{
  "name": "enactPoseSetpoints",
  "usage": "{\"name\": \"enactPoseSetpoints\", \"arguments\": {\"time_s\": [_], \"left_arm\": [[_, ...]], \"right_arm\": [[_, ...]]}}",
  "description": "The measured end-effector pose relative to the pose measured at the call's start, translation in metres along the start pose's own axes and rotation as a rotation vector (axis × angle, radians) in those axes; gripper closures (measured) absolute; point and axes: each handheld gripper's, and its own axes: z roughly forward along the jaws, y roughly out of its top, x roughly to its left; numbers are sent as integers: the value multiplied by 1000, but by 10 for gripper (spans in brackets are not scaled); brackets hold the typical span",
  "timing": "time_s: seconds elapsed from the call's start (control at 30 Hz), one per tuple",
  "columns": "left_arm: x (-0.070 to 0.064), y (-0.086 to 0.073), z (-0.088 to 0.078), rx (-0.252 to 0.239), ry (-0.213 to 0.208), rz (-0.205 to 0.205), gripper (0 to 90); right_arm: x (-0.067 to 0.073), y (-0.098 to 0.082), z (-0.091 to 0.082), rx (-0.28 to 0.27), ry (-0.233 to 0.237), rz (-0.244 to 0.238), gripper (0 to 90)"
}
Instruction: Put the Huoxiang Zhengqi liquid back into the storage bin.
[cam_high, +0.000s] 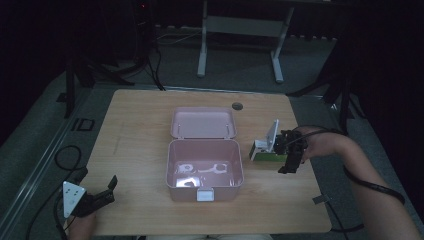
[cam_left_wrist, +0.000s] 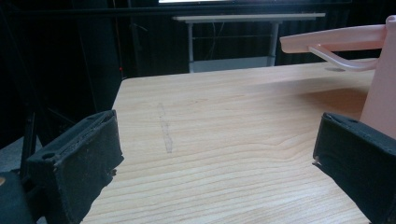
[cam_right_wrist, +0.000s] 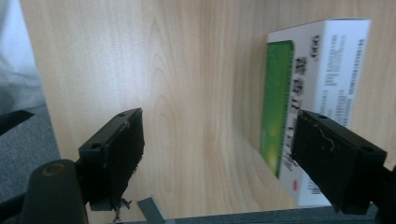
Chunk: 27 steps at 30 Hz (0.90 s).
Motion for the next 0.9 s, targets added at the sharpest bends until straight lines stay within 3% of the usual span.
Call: {"name": "enactPoseSetpoints", "arguments": {"time_s": [0.17,0.2,0.4,0.47,0.5,0.67,0.73,0.9], "left_arm": [[0,0,0,0,-1,2,11],[0,0,0,1,-1,3,11],[0,0,0,1,-2,2,11],[0,0,0,0,-2,1,11],[0,0,0,0,-3,2,11],[0,0,0,0,-2,2,11],[0,0,0,-2,-2,-1,11],[0,0,0,-1,-5,1,11]], "right_arm": [[-14,-2,2,11,-2,16,176],[-21,-3,3,19,-11,26,215],[-41,-7,9,25,-9,56,261],[-41,-7,9,25,-9,56,261],[-50,-8,14,22,-6,73,283],[-55,-8,20,34,-2,80,321],[-60,-7,27,54,-26,79,350],[-66,-5,32,41,-30,78,396]]}}
